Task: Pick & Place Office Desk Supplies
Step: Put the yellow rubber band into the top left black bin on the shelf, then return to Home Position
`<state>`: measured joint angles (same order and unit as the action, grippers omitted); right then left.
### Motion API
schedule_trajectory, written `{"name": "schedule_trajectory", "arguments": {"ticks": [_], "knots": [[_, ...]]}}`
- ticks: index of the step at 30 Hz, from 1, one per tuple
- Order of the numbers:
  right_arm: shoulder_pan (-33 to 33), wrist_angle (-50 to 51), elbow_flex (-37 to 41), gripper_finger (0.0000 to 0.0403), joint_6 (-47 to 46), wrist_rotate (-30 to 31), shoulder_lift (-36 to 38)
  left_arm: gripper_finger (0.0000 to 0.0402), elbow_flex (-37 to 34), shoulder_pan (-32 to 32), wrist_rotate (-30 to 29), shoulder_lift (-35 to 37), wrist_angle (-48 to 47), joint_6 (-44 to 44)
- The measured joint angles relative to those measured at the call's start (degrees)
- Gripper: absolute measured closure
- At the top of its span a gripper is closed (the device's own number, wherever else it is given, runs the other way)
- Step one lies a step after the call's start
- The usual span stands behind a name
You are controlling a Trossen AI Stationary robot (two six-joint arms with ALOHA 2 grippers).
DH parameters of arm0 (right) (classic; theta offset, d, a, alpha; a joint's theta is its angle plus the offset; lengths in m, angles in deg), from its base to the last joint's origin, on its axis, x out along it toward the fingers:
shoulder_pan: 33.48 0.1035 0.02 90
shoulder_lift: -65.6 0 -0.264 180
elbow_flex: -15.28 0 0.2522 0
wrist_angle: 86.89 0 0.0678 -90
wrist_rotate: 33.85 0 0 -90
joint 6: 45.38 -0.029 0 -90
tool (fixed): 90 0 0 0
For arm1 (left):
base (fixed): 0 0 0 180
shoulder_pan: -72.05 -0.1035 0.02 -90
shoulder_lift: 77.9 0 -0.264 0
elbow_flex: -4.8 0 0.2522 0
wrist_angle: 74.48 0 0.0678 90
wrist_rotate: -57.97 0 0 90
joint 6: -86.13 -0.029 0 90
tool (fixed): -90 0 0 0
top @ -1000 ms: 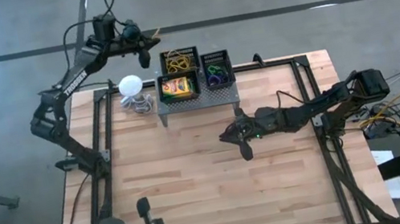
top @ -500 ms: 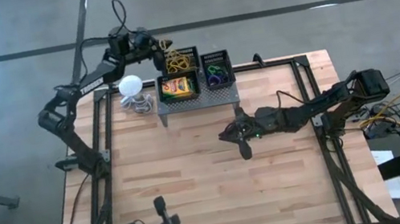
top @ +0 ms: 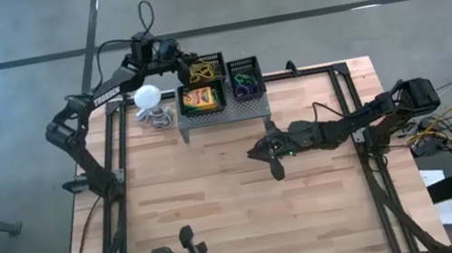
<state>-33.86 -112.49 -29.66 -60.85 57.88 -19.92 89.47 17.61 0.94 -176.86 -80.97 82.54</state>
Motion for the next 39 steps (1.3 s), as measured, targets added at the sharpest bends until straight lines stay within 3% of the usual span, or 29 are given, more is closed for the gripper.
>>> {"name": "schedule_trajectory", "arguments": {"ticks": [9, 12, 18, 23, 27, 31, 33, 39], "knots": [[0.00, 1.04, -0.01, 0.0351, 0.58, -0.01, 2.17, 0.0254, 11.16, 4.90, -7.14, 0.00, -26.40, -9.49], [0.00, 4.88, -0.02, 0.0351, 0.63, -0.01, 4.36, 0.0248, 15.74, 5.76, -10.87, 0.00, -36.02, -12.08], [0.00, 21.78, -1.23, 0.0351, -0.26, 4.06, 13.19, 0.0268, 21.06, 7.18, -11.18, 2.11, -52.86, -16.83], [0.30, 35.01, -0.52, 0.0351, 0.48, 3.53, 22.13, 0.0338, 9.01, 12.82, -11.99, 12.86, -50.57, -14.88], [2.11, 36.16, 4.16, 0.0351, 1.40, -2.13, 28.31, 0.0392, -8.04, 21.57, -11.99, 26.51, -36.52, -7.86], [4.05, 32.84, 8.52, 0.0351, 1.92, -9.29, 34.99, 0.0395, -24.26, 35.15, -14.00, 39.26, -20.08, 1.23], [4.87, 29.52, 10.46, 0.0351, 2.10, -9.56, 38.42, 0.0395, -30.69, 43.59, -19.29, 44.73, -13.17, 3.74], [4.92, 20.36, 18.72, 0.0351, 5.14, -8.72, 51.19, 0.0396, -43.43, 65.95, -47.52, 57.47, -4.69, 6.42]]}}
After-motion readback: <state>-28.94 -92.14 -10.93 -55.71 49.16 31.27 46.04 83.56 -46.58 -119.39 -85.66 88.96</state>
